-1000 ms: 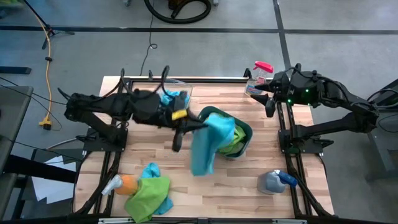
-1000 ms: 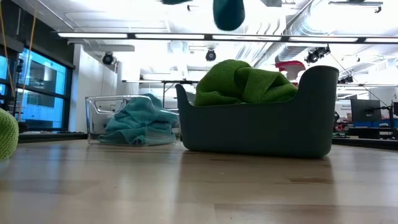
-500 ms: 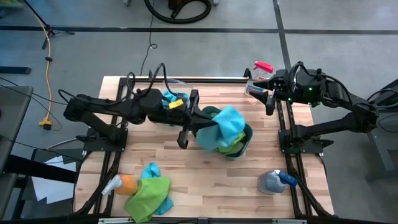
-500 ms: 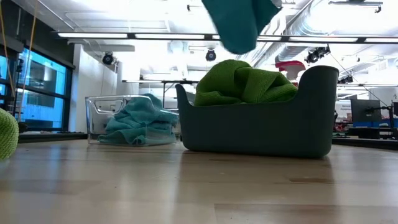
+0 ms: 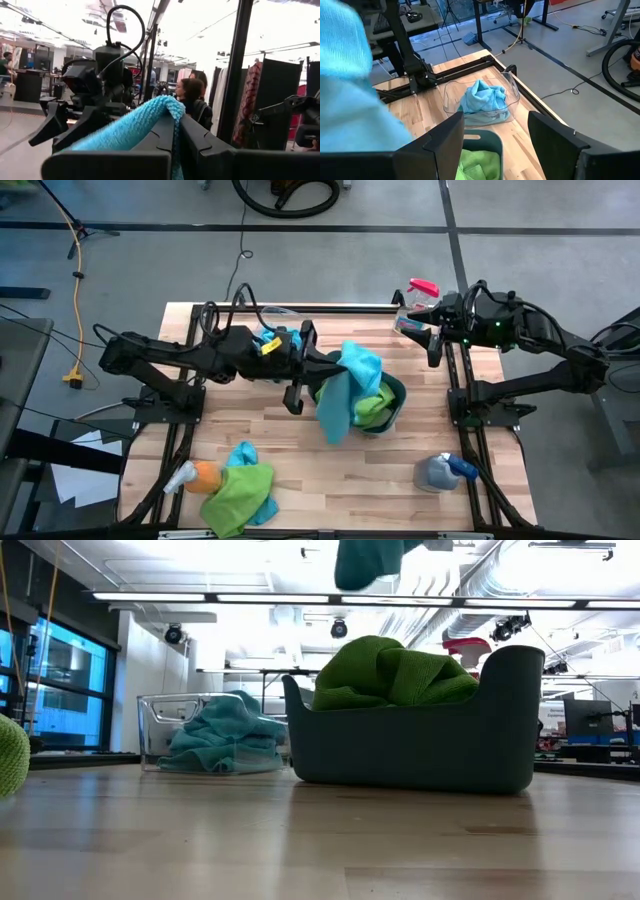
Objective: Sort microfiber towel by color & place in baskets
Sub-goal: Put the blue microfiber towel into the transparent bin
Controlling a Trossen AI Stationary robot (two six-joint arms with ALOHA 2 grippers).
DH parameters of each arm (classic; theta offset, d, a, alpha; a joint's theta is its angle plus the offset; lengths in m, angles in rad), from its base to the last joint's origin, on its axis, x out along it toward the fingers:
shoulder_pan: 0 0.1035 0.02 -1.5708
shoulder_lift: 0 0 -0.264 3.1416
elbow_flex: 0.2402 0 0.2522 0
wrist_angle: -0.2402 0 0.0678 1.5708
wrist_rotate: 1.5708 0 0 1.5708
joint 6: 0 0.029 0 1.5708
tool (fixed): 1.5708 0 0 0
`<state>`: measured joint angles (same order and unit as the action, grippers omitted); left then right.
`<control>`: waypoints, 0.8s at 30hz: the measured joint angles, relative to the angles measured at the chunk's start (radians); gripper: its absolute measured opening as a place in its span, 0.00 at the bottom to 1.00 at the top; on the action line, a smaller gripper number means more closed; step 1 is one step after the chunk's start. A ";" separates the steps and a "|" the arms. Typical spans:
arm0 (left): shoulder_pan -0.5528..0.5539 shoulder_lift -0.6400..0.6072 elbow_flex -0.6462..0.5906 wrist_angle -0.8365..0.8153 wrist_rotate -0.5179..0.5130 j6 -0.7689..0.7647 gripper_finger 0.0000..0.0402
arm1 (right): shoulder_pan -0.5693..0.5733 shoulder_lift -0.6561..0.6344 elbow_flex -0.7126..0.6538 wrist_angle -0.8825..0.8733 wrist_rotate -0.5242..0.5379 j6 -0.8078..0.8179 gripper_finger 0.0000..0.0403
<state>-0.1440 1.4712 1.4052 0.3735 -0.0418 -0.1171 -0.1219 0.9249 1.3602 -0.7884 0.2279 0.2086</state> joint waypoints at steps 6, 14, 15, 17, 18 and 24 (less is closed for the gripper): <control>0.023 -0.023 0.001 -0.036 0.002 0.078 0.00 | 0.000 0.000 0.000 -0.001 0.000 -0.006 0.54; 0.159 -0.201 -0.125 -0.097 0.000 0.082 0.00 | 0.000 0.008 0.000 -0.030 -0.065 -0.007 0.54; 0.183 -0.233 -0.154 -0.097 0.000 0.080 0.00 | 0.000 0.012 0.000 -0.035 -0.064 -0.007 0.54; 0.231 -0.293 -0.218 -0.089 0.000 0.067 0.00 | 0.000 0.021 0.000 -0.042 -0.064 -0.007 0.54; 0.255 -0.321 -0.251 -0.086 0.001 0.063 0.00 | 0.000 0.027 0.000 -0.041 -0.064 -0.007 0.54; 0.423 -0.461 -0.390 -0.085 0.075 0.057 0.00 | 0.000 0.083 0.000 -0.030 -0.064 -0.004 0.54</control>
<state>0.2786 1.0099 1.0150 0.2886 0.0331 -0.0597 -0.1216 1.0074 1.3598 -0.8181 0.1642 0.2051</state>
